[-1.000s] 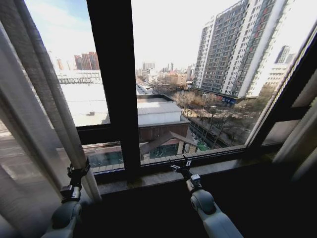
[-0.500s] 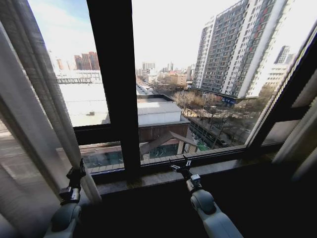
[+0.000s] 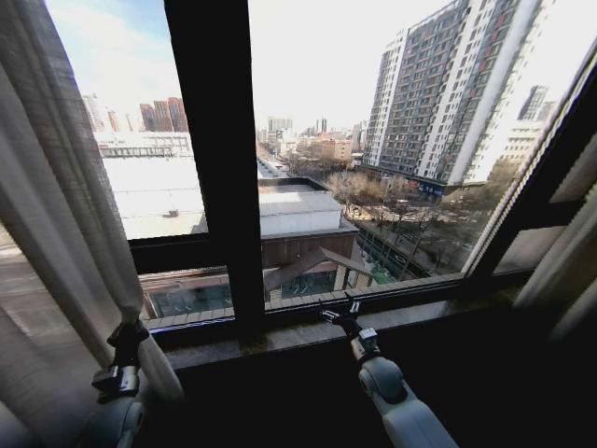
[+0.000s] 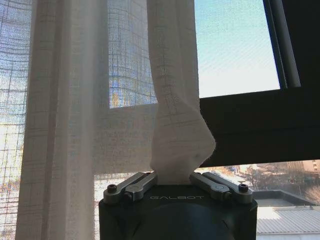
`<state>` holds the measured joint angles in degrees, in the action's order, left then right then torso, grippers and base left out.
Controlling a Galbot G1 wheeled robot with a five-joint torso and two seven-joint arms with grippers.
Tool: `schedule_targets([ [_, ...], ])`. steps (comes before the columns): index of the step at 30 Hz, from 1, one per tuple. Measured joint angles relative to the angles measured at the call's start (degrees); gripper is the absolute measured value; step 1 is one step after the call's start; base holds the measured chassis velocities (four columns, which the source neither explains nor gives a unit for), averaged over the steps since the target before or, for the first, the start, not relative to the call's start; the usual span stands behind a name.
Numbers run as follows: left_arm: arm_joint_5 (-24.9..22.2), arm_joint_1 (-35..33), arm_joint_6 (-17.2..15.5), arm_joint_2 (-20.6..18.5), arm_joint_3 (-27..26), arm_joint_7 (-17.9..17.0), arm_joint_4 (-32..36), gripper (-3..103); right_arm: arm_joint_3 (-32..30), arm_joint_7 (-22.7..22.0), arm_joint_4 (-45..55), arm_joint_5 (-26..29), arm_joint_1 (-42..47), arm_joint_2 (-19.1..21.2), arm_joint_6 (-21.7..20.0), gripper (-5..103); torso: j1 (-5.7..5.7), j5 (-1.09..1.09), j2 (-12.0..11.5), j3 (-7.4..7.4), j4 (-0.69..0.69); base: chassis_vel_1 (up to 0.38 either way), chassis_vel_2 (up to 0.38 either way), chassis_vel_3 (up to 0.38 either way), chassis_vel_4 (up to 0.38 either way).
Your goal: Open the curtains by pulling them apart, changing their state from closed to fully open.
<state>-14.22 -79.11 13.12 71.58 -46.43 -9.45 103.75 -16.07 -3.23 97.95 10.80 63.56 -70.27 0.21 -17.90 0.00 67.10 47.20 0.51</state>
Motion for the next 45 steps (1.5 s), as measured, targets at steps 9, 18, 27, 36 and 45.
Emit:
schedule_targets([
  [9, -0.38, -0.74, -0.04, -0.13, -0.58, 0.1, 0.12, 0, 0.0, 0.0, 0.0, 0.0, 0.0, 0.0, 0.0, 100, 0.0, 0.0, 0.0, 0.0, 0.0, 0.021, 0.019, -0.025, -0.018],
  [18, -0.74, -1.6, 0.19, -0.32, -1.43, 0.16, 0.41, 0, 0.0, 0.0, 0.0, 0.0, 0.0, 0.0, 0.0, 100, 0.0, 0.0, 0.0, 0.0, -0.01, 0.163, 0.161, -0.157, -0.151],
  [27, -0.66, -2.5, 0.65, -0.02, -1.44, 0.13, 0.75, 0, 0.0, 0.0, 0.0, 0.0, 0.0, 0.0, 0.0, 100, 0.0, 0.0, 0.0, 0.0, -0.01, 0.271, 0.309, -0.283, -0.284],
  [36, -0.65, -2.69, 0.96, 0.08, -1.55, -0.15, 0.76, 0, 0.02, 0.01, 0.0, 0.0, 0.0, -0.02, 0.0, 100, 0.01, -0.03, 0.01, -0.01, -0.01, 0.16, 0.137, -0.127, -0.129],
  [45, -0.91, -3.37, 1.78, 0.5, -2.25, -0.17, 0.32, 0, -0.03, -0.01, 0.0, 0.0, 0.0, 0.02, 0.0, 100, -0.02, 0.03, -0.02, 0.01, 0.02, -0.024, -0.016, 0.026, 0.008],
])
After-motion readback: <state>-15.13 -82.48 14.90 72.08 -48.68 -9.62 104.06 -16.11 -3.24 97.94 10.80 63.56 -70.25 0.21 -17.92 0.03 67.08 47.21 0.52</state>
